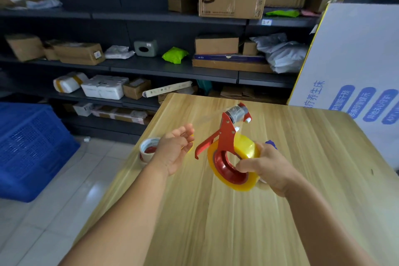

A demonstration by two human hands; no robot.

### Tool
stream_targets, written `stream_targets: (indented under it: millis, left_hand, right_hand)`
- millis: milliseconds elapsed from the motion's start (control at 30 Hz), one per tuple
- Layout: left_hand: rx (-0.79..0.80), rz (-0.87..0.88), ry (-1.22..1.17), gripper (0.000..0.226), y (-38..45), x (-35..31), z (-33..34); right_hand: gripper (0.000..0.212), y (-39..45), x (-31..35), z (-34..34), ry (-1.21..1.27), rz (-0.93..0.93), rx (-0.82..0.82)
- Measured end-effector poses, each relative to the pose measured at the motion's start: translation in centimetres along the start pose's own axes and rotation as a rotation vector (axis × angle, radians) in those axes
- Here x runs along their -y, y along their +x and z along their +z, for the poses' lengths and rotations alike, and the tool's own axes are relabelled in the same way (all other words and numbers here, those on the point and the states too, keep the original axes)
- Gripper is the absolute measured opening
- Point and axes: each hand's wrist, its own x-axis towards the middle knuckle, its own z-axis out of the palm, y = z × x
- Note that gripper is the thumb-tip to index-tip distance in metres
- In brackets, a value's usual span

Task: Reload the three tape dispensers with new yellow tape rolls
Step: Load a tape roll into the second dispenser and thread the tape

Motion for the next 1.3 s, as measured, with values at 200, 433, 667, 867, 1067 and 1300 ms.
stream_targets:
  millis: [200, 433, 667, 867, 1067, 1300]
  left_hand:
    - [-0.042, 0.078, 0.151, 0.013, -3.2, 1.4, -1.4]
    - [0.007, -0.083, -0.049, 0.014, -8.7, 2.9, -4.5]
    - [0.078, -0.182, -0.11, 0.016, -13.2, 5.3, -7.0]
    - [0.142, -0.2, -0.082, 0.025, -15.8, 7.1, -7.8]
    - [0.094, -0.153, -0.011, 0.024, -17.5, 8.5, -8.3]
    - [0.036, -0.145, -0.03, 0.022, -19.3, 10.1, -8.8]
  right_hand:
    - [0.031, -2.7, 0.5, 2.8, 0.006, -0.013, -0.066]
    - [0.047, -7.4, 1.8, 7.8, 0.089, -0.033, -0.124]
    - [0.016, -11.7, 1.9, 12.2, 0.205, -0.047, -0.248]
    - [0.011, -13.4, 1.7, 14.5, 0.305, -0.04, -0.322]
    - [0.024, -13.4, 1.2, 15.4, 0.359, 0.03, -0.358]
    - [0.019, -12.7, 0.5, 15.2, 0.385, 0.137, -0.337]
